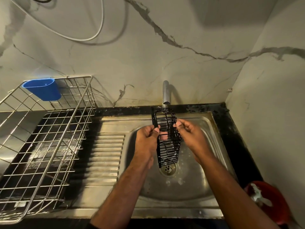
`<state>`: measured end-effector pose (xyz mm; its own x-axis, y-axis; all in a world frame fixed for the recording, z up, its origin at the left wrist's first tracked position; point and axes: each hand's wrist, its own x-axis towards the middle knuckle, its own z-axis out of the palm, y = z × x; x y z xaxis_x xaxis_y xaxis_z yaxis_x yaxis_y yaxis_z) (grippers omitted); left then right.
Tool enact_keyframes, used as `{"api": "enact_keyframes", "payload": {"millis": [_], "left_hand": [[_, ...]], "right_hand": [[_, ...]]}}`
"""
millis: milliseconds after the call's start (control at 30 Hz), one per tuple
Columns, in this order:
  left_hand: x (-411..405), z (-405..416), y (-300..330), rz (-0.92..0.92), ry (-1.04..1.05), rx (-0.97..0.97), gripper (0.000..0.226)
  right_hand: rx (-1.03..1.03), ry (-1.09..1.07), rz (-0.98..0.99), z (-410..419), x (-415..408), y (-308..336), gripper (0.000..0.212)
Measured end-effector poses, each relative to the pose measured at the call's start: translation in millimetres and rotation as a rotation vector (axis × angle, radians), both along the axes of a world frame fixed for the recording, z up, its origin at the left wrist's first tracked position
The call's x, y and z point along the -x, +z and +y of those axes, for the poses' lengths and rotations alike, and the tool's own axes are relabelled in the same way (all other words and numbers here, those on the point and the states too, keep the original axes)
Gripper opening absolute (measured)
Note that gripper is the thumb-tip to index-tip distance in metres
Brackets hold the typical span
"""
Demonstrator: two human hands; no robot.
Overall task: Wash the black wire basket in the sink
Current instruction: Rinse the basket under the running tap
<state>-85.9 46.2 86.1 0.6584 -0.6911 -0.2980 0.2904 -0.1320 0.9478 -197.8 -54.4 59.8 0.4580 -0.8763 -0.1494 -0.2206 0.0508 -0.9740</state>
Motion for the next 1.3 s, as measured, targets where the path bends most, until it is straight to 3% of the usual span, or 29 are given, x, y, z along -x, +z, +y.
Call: {"api": "enact_keyframes", "payload": {"millis": [100, 367, 667, 1100, 1300], "left_hand": [[1, 2, 1, 0.023, 0.016, 0.015, 0.022], [1, 0, 2, 0.072, 0.021, 0.054, 0.022], [9, -5, 6, 0.091, 0.022, 0.092, 0.022], [10, 5, 7, 0.094, 0.068, 0.085, 0.021], [10, 6, 5, 0.067, 0.089, 0.086, 0.022]], "right_hand": [[-0.007, 0.004, 0.004, 3, 1, 0, 0.018], [0.079, 0.010, 0.054, 9, 4, -1, 0.034], [0.096, -0.001, 0.059, 14, 20, -5, 0.029], [0.246, 0.119, 0.219, 12, 22, 4, 0.027], [0.292, 0.117, 0.184, 12, 18, 7, 0.031]]}}
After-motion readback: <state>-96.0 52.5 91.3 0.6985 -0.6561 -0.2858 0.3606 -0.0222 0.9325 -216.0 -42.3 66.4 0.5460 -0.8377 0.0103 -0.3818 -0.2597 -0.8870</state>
